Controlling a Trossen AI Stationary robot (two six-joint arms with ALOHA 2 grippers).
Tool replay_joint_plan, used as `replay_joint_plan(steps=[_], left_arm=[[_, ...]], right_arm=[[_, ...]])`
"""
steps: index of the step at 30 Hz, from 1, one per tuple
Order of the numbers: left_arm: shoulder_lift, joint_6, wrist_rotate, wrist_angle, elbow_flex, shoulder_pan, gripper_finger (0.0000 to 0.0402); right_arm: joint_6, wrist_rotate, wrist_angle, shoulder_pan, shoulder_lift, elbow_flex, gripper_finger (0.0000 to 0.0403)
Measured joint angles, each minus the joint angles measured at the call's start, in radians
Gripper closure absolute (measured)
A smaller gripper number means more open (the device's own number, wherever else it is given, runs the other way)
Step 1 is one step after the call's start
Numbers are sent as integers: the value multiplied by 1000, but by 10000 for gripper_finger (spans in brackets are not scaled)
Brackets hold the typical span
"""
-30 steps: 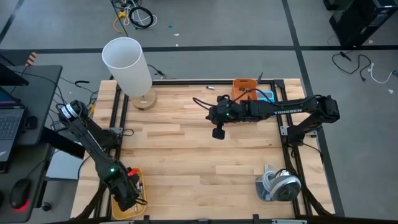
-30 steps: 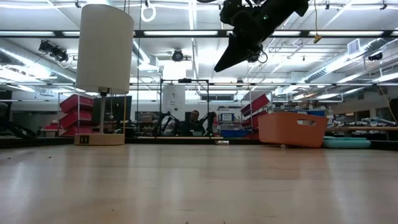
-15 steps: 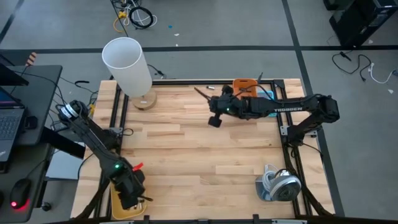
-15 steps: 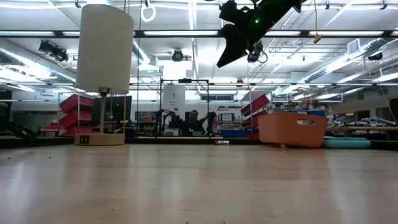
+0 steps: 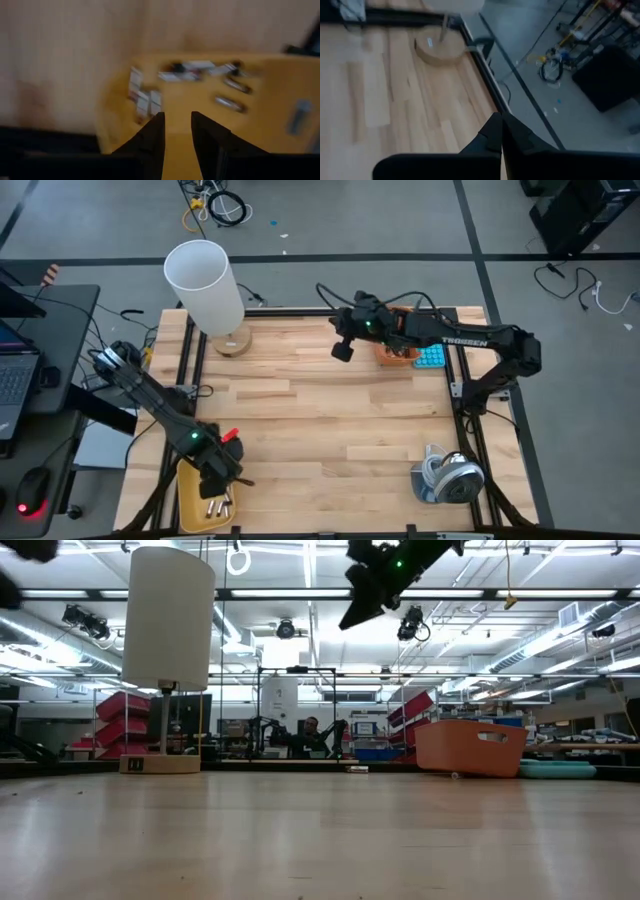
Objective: Sort batteries
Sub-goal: Put the silver battery into the yellow bin
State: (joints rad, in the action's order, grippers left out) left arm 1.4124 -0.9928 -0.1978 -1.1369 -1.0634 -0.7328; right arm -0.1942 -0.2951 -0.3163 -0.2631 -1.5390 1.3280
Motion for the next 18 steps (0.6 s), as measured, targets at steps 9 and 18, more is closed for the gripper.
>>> replay_joint_plan(steps=[9,18], left_arm=[[-2,273,546,-122,-76,58,305],[-2,286,997,-231,-82,81,305]], right_arm=[[-17,1,-144,-57,-196,165,403],[45,8,-392,-147,-386,403,403]])
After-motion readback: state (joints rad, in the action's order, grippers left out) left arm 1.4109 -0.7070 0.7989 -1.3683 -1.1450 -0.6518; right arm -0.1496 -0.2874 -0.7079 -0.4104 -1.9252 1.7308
